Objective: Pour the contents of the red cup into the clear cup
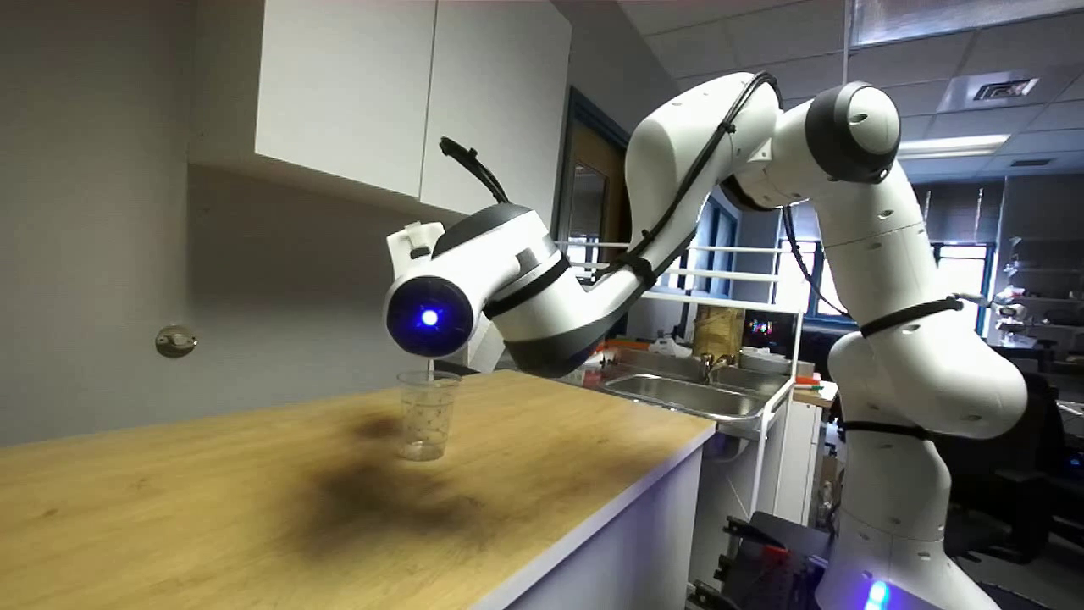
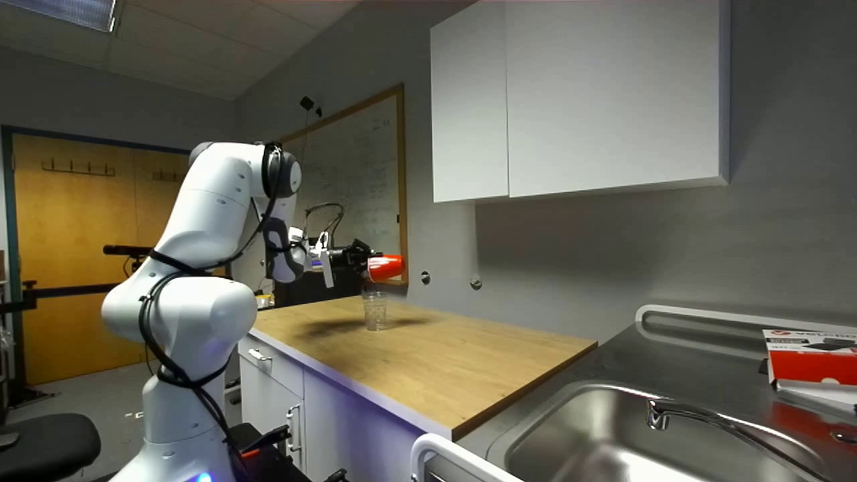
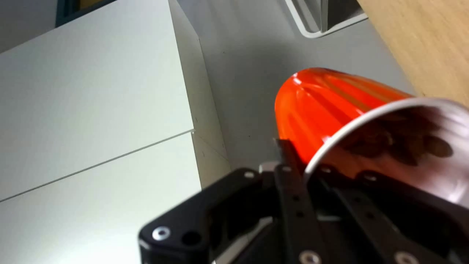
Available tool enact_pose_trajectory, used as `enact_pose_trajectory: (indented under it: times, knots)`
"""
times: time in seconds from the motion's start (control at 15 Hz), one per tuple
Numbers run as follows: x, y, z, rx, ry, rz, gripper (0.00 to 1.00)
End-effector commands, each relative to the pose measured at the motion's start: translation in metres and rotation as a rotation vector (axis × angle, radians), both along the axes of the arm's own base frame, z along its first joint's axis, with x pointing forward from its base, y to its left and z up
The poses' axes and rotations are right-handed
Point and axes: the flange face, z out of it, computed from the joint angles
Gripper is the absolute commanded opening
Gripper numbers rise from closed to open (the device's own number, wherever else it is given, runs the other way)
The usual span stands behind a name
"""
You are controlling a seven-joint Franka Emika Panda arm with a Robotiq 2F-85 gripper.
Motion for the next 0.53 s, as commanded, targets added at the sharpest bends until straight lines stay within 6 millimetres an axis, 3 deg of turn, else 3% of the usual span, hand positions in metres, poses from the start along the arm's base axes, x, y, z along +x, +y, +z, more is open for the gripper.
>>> enact_pose_trajectory:
  times: [0.0, 0.47]
  knots:
    - [0.004, 0.005, 0.005, -0.009, -0.06, 0.017, 0.05]
    - [0.006, -0.006, 0.013, -0.046, -0.147, 0.025, 0.05]
